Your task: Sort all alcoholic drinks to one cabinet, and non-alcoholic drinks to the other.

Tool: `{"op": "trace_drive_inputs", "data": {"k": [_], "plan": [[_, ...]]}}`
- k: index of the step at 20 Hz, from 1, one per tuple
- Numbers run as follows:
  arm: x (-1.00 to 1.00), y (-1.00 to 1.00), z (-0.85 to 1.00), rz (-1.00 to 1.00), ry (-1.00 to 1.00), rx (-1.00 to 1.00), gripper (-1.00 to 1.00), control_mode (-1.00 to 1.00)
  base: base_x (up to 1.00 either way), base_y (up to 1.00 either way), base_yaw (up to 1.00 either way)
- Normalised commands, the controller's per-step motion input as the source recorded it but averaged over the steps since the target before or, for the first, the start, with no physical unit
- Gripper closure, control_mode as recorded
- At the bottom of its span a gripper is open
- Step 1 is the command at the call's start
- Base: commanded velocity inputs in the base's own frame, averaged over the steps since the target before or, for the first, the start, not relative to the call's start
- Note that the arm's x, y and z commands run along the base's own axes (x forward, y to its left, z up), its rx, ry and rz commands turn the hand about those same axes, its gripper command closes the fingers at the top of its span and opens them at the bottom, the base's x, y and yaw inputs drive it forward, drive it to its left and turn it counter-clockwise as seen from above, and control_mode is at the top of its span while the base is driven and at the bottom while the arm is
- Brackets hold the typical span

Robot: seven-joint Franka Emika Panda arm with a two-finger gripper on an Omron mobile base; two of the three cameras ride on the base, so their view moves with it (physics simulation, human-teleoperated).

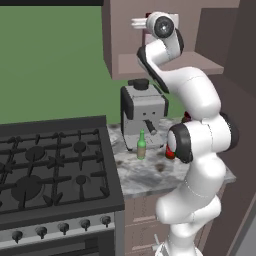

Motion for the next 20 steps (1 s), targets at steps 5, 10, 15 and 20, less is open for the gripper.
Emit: {"op": "trace_drive_inputs", "data": {"k": [5, 10, 15, 20], "plan": [[-0.51, 0.0, 0.11, 0.0, 0.0, -0.01, -1.0, -1.0, 0.0, 0.0, 0.0], [-0.56, -0.02, 0.0, 0.0, 0.0, -0.02, -1.0, -1.0, 0.0, 0.0, 0.0], [-0.68, -0.04, 0.01, 0.0, 0.0, -0.02, -1.0, -1.0, 0.0, 0.0, 0.0], [-0.67, -0.09, 0.07, 0.01, 0.05, -0.02, -1.0, -1.0, 0.0, 0.0, 0.0]]}}
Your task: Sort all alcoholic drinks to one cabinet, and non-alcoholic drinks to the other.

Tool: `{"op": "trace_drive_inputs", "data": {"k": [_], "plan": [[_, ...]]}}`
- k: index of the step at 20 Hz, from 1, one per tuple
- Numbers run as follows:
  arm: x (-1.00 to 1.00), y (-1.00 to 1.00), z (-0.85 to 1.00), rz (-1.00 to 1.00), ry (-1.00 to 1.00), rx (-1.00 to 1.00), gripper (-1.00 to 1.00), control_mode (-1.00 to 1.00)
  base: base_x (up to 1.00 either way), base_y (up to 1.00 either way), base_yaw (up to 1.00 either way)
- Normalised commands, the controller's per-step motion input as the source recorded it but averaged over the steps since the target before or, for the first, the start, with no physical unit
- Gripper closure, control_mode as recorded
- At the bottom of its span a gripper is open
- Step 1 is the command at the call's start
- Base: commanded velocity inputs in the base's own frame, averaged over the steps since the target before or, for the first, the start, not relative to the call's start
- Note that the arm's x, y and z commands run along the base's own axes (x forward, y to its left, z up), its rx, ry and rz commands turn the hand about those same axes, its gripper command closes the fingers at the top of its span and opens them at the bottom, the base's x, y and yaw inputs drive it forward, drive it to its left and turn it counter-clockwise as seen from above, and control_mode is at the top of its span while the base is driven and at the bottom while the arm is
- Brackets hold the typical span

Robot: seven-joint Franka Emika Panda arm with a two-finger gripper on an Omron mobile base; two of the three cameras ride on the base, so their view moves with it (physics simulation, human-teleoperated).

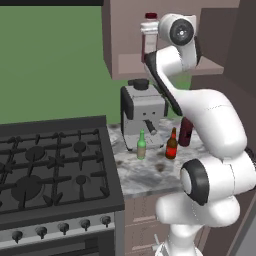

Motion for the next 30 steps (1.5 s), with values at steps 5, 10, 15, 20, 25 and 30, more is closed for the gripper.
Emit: {"op": "trace_drive_inputs", "data": {"k": [5, 10, 15, 20, 25, 30], "plan": [[-0.63, -0.07, 0.03, 0.03, 0.08, 0.0, -1.0, -1.0, 0.0, 0.0, 0.0], [-0.53, -0.06, 0.0, 0.01, 0.1, 0.0, -1.0, -1.0, 0.0, 0.0, 0.0], [-0.54, -0.04, -0.08, 0.0, 0.1, 0.0, -1.0, -1.0, 0.0, 0.0, 0.0], [-0.43, -0.05, -0.19, 0.0, 0.03, 0.01, -1.0, -1.0, 0.0, 0.0, 0.0], [-0.12, 0.0, -0.23, 0.0, 0.0, 0.0, -1.0, -1.0, 0.0, 0.0, 0.0], [-0.03, 0.0, -0.22, 0.0, 0.0, 0.0, -1.0, -1.0, 0.0, 0.0, 0.0]]}}
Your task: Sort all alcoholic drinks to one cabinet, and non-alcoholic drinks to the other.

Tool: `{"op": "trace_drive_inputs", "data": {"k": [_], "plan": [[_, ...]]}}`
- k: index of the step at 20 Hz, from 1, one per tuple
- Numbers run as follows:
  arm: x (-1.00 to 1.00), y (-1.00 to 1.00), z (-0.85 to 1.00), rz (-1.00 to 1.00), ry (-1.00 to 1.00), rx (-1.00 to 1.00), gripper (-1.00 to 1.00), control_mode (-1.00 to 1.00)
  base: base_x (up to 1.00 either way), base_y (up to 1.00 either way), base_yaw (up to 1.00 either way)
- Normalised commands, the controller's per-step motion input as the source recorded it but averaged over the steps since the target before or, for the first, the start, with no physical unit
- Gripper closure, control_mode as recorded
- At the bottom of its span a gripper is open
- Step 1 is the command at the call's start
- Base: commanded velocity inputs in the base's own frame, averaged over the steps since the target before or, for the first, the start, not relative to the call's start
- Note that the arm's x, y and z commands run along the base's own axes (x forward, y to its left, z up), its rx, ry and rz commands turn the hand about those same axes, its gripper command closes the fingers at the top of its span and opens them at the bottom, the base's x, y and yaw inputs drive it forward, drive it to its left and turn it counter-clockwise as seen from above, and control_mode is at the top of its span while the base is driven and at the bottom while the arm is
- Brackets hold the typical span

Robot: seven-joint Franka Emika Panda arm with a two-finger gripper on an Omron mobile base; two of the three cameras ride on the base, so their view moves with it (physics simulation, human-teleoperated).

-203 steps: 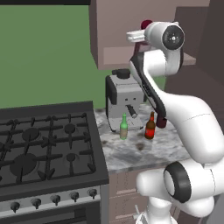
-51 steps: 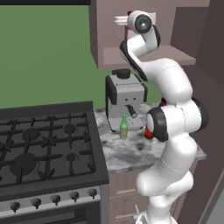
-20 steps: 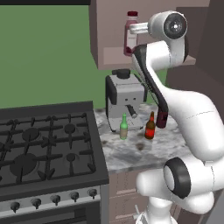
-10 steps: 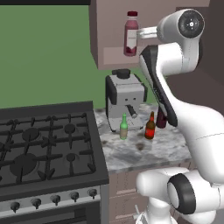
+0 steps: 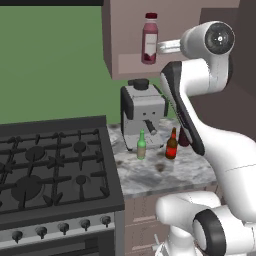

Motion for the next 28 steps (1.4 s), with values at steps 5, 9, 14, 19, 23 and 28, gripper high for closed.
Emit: {"op": "trace_drive_inputs", "data": {"k": [5, 9, 14, 19, 23, 28], "plan": [[-0.12, 0.0, -0.22, 0.0, 0.03, 0.0, -1.0, -1.0, 0.0, 0.0, 0.0], [-0.21, -0.02, -0.28, 0.0, 0.1, 0.0, -1.0, -1.0, 0.0, 0.0, 0.0], [-0.24, -0.08, -0.28, 0.0, 0.15, 0.03, -1.0, -1.0, 0.0, 0.0, 0.0], [-0.24, -0.15, -0.28, 0.0, 0.17, 0.05, -1.0, -1.0, 0.0, 0.0, 0.0], [-0.22, -0.18, -0.29, 0.0, 0.16, 0.04, -1.0, -1.0, 0.0, 0.0, 0.0], [-0.14, -0.17, -0.3, 0.0, 0.14, 0.02, -1.0, -1.0, 0.0, 0.0, 0.0]]}}
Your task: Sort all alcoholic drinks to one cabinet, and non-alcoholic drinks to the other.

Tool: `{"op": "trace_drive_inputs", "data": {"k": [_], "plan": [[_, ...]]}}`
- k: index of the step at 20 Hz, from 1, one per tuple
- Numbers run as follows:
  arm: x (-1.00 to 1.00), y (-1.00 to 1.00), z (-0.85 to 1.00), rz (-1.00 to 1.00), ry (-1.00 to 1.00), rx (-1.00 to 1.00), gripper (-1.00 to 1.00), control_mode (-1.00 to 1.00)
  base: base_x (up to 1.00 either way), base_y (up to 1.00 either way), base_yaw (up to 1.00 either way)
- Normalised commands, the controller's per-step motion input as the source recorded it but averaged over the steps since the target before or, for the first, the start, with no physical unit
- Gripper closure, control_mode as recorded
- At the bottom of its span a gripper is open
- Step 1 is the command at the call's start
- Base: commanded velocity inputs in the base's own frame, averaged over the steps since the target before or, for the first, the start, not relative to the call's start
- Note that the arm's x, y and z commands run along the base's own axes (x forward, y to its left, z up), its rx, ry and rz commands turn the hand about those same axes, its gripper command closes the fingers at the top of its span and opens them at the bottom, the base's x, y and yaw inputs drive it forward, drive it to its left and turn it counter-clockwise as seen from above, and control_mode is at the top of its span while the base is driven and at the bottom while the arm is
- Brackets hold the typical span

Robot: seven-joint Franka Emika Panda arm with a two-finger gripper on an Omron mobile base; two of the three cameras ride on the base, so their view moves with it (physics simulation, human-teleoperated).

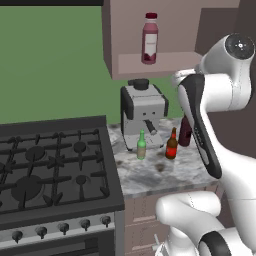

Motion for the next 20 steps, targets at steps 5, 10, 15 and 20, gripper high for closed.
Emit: {"op": "trace_drive_inputs", "data": {"k": [5, 10, 15, 20], "plan": [[-0.03, -0.12, -0.3, 0.0, 0.07, 0.01, -1.0, -1.0, 0.0, 0.0, 0.0], [0.01, -0.07, -0.25, 0.0, 0.0, 0.0, -1.0, -1.0, 0.0, 0.0, 0.0], [0.02, -0.11, -0.21, -0.01, 0.0, 0.0, -1.0, -1.0, 0.0, 0.0, 0.0], [0.01, -0.16, -0.2, -0.01, 0.0, 0.0, -1.0, -1.0, 0.0, 0.0, 0.0]]}}
